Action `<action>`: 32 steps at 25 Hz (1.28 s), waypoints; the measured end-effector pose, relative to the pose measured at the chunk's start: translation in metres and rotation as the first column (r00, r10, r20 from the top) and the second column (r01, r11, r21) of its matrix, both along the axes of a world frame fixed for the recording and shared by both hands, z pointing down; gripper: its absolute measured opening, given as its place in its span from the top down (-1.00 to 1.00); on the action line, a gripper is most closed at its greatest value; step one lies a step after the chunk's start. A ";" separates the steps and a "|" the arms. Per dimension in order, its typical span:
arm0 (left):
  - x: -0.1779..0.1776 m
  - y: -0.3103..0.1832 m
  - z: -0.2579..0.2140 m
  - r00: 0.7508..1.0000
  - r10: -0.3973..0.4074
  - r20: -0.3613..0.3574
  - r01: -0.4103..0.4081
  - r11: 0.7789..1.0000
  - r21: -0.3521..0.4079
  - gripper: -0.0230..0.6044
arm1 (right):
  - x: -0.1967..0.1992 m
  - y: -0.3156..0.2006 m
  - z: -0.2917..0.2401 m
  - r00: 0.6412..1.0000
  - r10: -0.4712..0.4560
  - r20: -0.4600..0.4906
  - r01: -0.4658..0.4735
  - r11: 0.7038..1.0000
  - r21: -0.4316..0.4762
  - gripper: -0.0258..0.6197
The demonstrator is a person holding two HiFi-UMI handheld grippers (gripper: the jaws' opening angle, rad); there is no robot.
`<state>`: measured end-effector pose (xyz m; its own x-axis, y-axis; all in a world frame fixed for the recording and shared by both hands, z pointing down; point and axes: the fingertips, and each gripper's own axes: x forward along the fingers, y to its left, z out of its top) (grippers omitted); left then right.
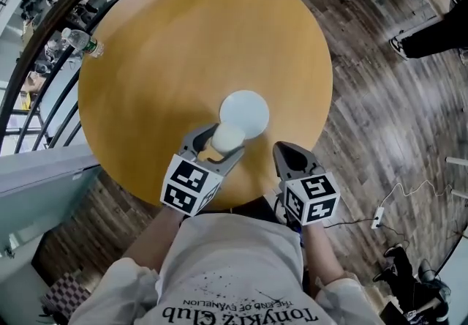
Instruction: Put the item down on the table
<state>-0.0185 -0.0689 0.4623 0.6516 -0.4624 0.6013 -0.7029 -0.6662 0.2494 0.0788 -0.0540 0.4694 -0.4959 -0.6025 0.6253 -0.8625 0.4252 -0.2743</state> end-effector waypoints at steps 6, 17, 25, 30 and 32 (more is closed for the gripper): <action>0.003 -0.021 0.024 1.000 0.015 0.024 -0.015 1.000 -0.013 -0.11 | 0.001 -0.016 0.020 1.000 0.010 0.000 -0.010 1.000 -0.028 0.84; 0.004 -0.047 0.064 0.997 0.022 0.069 -0.021 1.000 -0.021 -0.11 | -0.004 -0.036 0.056 1.000 0.016 0.007 -0.016 0.998 -0.063 0.84; 0.011 -0.062 0.089 0.996 0.018 0.092 -0.015 0.999 -0.043 -0.11 | -0.001 -0.045 0.070 1.000 0.023 0.017 -0.022 0.996 -0.084 0.84; 0.019 -0.066 0.109 0.991 0.038 0.125 -0.030 0.998 -0.062 -0.11 | 0.001 -0.047 0.076 0.999 0.028 0.024 -0.026 0.995 -0.093 0.84; 0.022 -0.065 0.116 0.990 0.047 0.135 -0.037 0.997 -0.073 -0.11 | 0.002 -0.046 0.078 0.999 0.029 0.027 -0.027 0.995 -0.098 0.84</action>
<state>0.0031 -0.1336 0.5784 0.5794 -0.3897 0.7159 -0.7051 -0.6802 0.2004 0.0813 -0.0997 0.5476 -0.4982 -0.5535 0.6674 -0.8649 0.3711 -0.3378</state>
